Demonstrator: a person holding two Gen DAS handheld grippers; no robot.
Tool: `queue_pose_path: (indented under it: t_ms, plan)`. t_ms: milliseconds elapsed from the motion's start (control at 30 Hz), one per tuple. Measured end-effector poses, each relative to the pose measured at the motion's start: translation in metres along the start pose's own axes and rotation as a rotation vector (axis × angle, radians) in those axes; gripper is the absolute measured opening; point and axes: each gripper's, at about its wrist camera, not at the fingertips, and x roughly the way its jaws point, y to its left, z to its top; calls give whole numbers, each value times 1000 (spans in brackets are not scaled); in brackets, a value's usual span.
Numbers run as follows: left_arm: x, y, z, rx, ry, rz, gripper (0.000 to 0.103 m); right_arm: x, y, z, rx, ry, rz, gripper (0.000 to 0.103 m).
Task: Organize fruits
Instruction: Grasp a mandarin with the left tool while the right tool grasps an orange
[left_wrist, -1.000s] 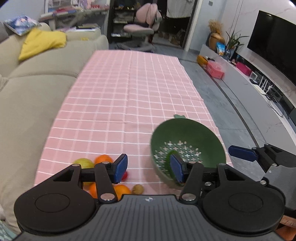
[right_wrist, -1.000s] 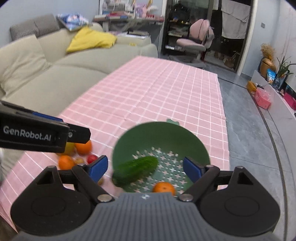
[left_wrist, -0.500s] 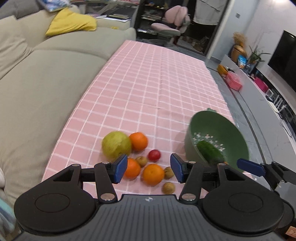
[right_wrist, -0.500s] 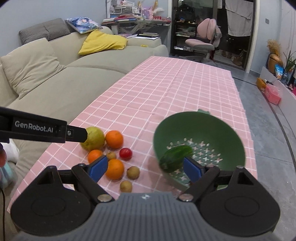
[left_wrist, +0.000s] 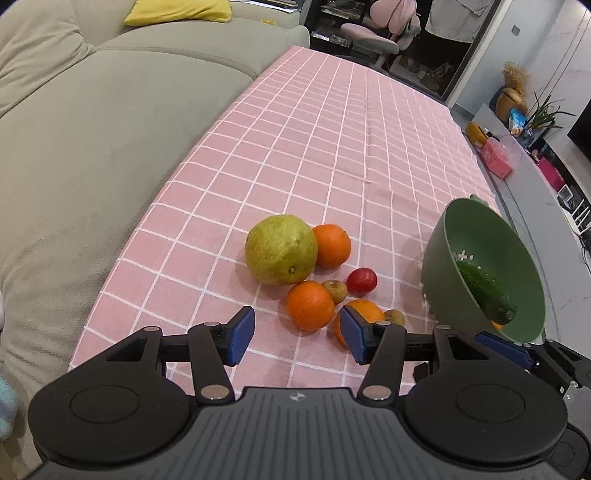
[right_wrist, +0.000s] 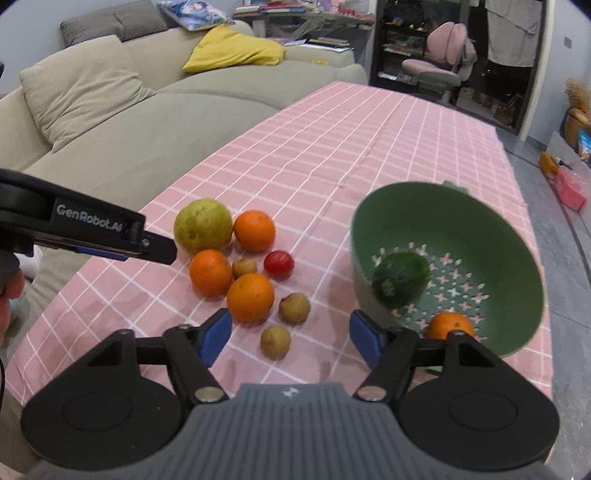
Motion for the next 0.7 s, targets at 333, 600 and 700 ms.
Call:
queue_pose_path:
  t_ms: [333, 600, 700]
  plan:
    - [29, 3, -3, -32, 32, -29, 59, 31, 16, -1, -111, 4, 48, 50]
    - [49, 5, -1, -89, 56, -50, 59, 56, 17, 5, -140, 6, 67, 50]
    - [54, 7, 1, -103, 63, -57, 59, 63, 19, 6, -152, 7, 79, 50]
